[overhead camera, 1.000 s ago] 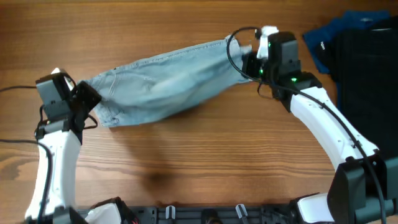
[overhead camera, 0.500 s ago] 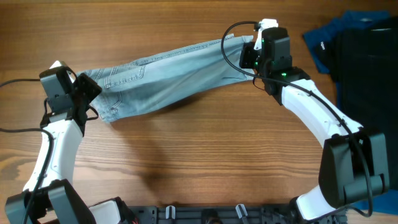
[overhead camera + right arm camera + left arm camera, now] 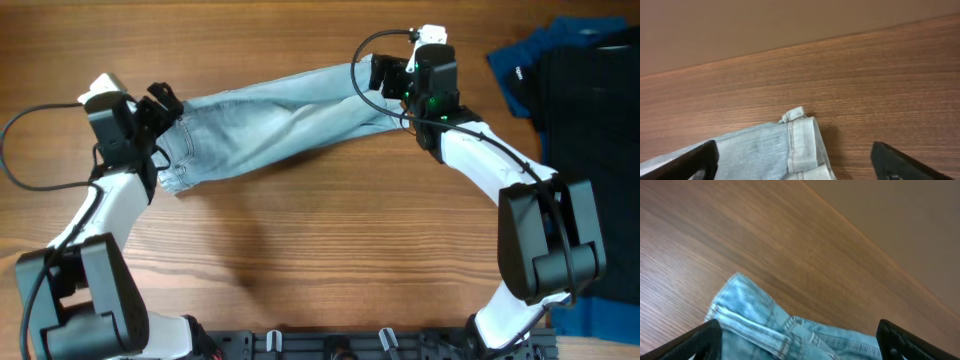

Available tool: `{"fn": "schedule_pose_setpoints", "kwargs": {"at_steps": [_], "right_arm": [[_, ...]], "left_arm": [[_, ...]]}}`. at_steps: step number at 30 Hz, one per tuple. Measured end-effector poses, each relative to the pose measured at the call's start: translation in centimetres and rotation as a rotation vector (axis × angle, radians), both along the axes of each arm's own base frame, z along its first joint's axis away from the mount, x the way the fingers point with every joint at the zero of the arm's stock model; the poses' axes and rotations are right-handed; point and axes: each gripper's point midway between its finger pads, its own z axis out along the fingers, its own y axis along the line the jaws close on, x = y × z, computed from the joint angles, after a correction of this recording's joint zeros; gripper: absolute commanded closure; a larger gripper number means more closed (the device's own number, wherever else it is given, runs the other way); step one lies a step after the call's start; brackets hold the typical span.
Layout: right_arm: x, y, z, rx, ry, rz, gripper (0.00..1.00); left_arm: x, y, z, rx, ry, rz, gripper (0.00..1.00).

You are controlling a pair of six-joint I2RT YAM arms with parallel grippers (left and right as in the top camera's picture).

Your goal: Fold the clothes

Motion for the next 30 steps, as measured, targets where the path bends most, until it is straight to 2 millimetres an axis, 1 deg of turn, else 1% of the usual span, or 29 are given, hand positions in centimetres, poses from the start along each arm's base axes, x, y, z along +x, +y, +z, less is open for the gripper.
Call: {"fn": "schedule_pose_setpoints", "kwargs": {"at_steps": [2, 3, 4, 6, 7, 8, 10, 12, 14, 15, 16, 17, 18, 19, 20, 21, 23, 25, 26, 27, 28, 29, 30], "right_arm": [[-0.3, -0.1, -0.6, -0.007, 0.031, 0.001, 0.00], [-0.9, -0.1, -1.4, -0.015, 0.072, 0.007, 0.00], [-1.1, -0.1, -1.7, -0.017, 0.086, 0.009, 0.01], [-2.8, 0.6, -3.1, -0.026, 0.198, 0.075, 0.00], [-3.3, 0.9, -3.2, -0.028, 0.219, 0.104, 0.01], [-4.0, 1.7, -3.0, -0.022, 0.248, 0.162, 0.00], [-4.5, 2.9, -1.7, -0.011, 0.259, 0.245, 0.01], [-4.6, 4.0, 0.0, -0.010, 0.242, 0.318, 0.00], [-4.7, 5.1, 1.5, -0.020, 0.214, 0.380, 0.01], [-4.9, 5.6, 1.8, -0.027, 0.206, 0.405, 0.05], [-5.2, 6.2, 1.9, -0.036, 0.199, 0.434, 0.23], [-5.5, 6.9, 1.8, -0.048, 0.198, 0.461, 0.33], [-5.8, 7.4, 1.7, -0.058, 0.197, 0.482, 0.44], [-5.9, 7.7, 1.7, -0.066, 0.193, 0.497, 0.62], [-6.3, 8.4, 1.8, -0.074, 0.185, 0.531, 0.71], [-6.6, 9.0, 1.8, -0.083, 0.179, 0.555, 0.78], [-7.1, 10.1, 1.8, -0.088, 0.171, 0.593, 0.88], [-7.5, 11.1, 1.7, -0.096, 0.162, 0.625, 0.92], [-7.7, 11.8, 1.6, -0.096, 0.160, 0.643, 0.92], [-8.1, 12.7, 1.3, -0.098, 0.162, 0.664, 0.92], [-8.6, 13.7, 0.9, -0.095, 0.167, 0.689, 0.92], [-9.2, 15.0, 0.4, -0.090, 0.173, 0.724, 0.92], [-9.5, 15.6, 0.2, -0.089, 0.173, 0.740, 0.92]], "left_arm": [[-0.3, -0.4, -0.5, -0.005, 0.023, -0.007, 0.00], [-0.8, -0.5, -1.1, -0.014, 0.061, -0.007, 0.00], [-1.4, -0.6, -1.8, -0.024, 0.102, -0.007, 0.00], [-3.4, -1.2, -2.9, -0.052, 0.201, -0.015, 0.00], [-4.0, -1.5, -3.1, -0.061, 0.225, -0.019, 0.00], [-4.7, -1.7, -3.1, -0.070, 0.247, -0.027, 0.00], [-5.8, -2.6, -2.6, -0.077, 0.277, -0.065, 0.00], [-6.4, -3.8, -1.7, -0.062, 0.279, -0.117, 0.00], [-6.5, -5.0, -0.5, -0.036, 0.256, -0.167, 0.00], [-6.5, -5.5, 0.1, -0.022, 0.241, -0.187, 0.00], [-6.5, -6.1, 1.0, -0.001, 0.219, -0.211, 0.02], [-6.5, -6.5, 1.7, 0.021, 0.200, -0.233, 0.06], [-6.6, -6.8, 2.0, 0.032, 0.197, -0.247, 0.13], [-6.7, -7.0, 2.0, 0.035, 0.201, -0.255, 0.21], [-6.9, -7.3, 1.7, 0.042, 0.216, -0.269, 0.35], [-7.1, -7.7, 1.0, 0.055, 0.242, -0.293, 0.49], [-7.0, -8.2, -0.5, 0.058, 0.281, -0.311, 0.65], [-6.7, -8.5, -2.4, 0.061, 0.320, -0.324, 0.70], [-6.4, -8.6, -3.3, 0.063, 0.336, -0.326, 0.74], [-6.2, -8.4, -4.5, 0.063, 0.358, -0.321, 0.76], [-6.0, -8.2, -5.4, 0.065, 0.372, -0.310, 0.76], [-5.9, -8.1, -5.9, 0.065, 0.381, -0.302, 0.78], [-5.8, -7.8, -6.9, 0.063, 0.400, -0.280, 0.79]]}}
